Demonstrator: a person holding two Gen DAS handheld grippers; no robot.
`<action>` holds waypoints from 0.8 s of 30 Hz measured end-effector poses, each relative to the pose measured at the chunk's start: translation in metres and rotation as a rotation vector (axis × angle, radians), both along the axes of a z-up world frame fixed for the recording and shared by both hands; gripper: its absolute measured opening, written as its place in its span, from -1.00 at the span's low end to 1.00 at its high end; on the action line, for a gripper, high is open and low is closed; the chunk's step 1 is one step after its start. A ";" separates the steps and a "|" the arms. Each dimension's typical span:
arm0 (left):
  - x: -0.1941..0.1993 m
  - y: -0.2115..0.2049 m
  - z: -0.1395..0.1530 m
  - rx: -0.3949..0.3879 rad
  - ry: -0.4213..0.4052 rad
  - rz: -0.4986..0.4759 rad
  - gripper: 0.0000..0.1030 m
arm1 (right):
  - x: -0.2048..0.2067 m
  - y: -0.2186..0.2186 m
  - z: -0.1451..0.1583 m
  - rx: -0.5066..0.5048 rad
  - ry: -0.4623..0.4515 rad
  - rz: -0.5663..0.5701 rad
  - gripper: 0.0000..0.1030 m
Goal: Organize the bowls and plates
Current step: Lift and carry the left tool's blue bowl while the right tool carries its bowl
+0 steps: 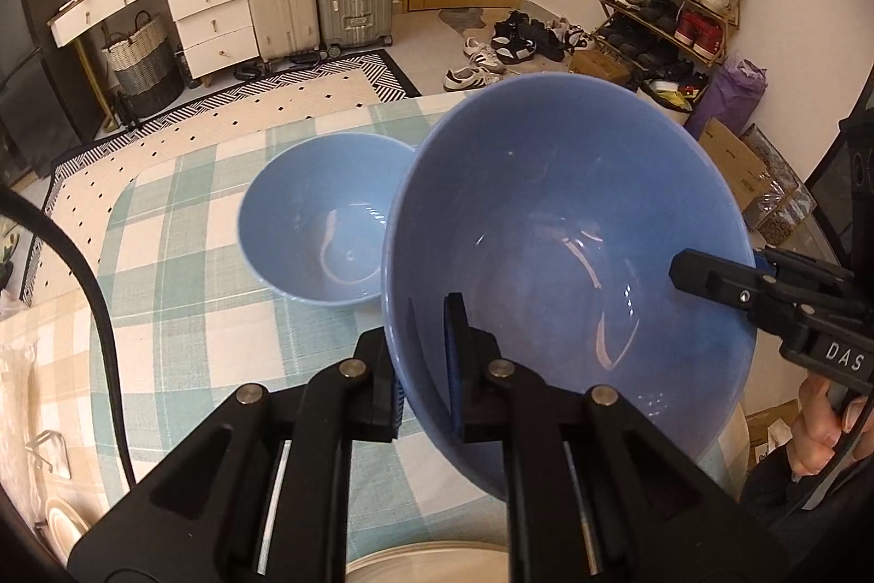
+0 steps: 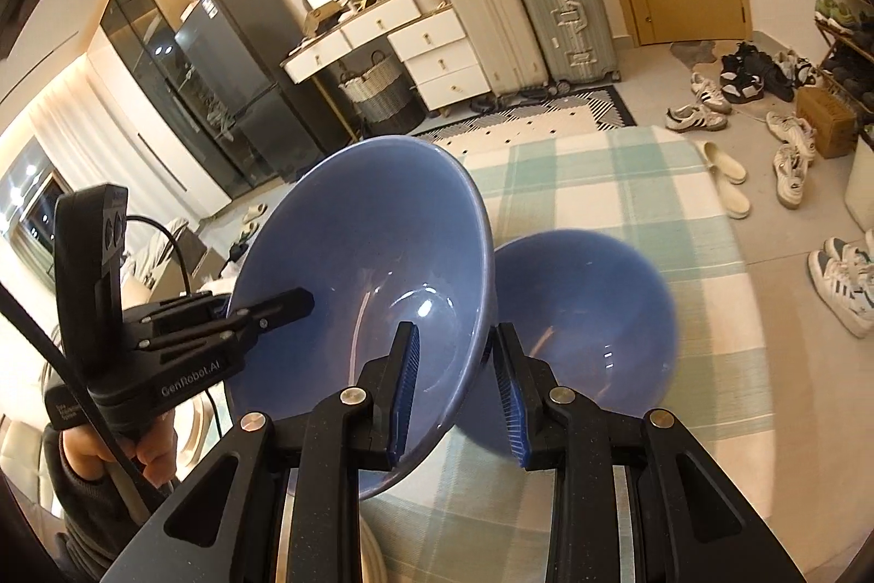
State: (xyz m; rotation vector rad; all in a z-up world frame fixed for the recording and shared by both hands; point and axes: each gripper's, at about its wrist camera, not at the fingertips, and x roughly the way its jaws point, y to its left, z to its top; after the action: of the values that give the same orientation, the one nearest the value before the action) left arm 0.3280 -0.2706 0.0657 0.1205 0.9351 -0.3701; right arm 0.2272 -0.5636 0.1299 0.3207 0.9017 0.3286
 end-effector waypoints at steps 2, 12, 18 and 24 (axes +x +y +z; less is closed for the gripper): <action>0.000 -0.013 0.001 0.003 0.007 -0.009 -0.82 | 0.001 -0.010 0.001 -0.001 -0.001 -0.012 -0.43; 0.011 -0.063 -0.007 0.030 0.031 -0.044 -0.82 | 0.007 -0.044 -0.010 -0.003 0.029 -0.061 -0.43; 0.022 -0.078 -0.027 0.040 0.058 -0.048 -0.82 | 0.013 -0.051 -0.020 -0.017 0.050 -0.075 -0.43; 0.032 -0.086 -0.048 0.053 0.077 -0.055 -0.82 | 0.021 -0.053 -0.036 -0.025 0.086 -0.085 -0.43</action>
State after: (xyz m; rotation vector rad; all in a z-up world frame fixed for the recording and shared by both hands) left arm 0.3596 -0.3568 0.0180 0.1822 1.0196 -0.4035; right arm 0.2478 -0.6170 0.0943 0.3513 0.9729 0.2268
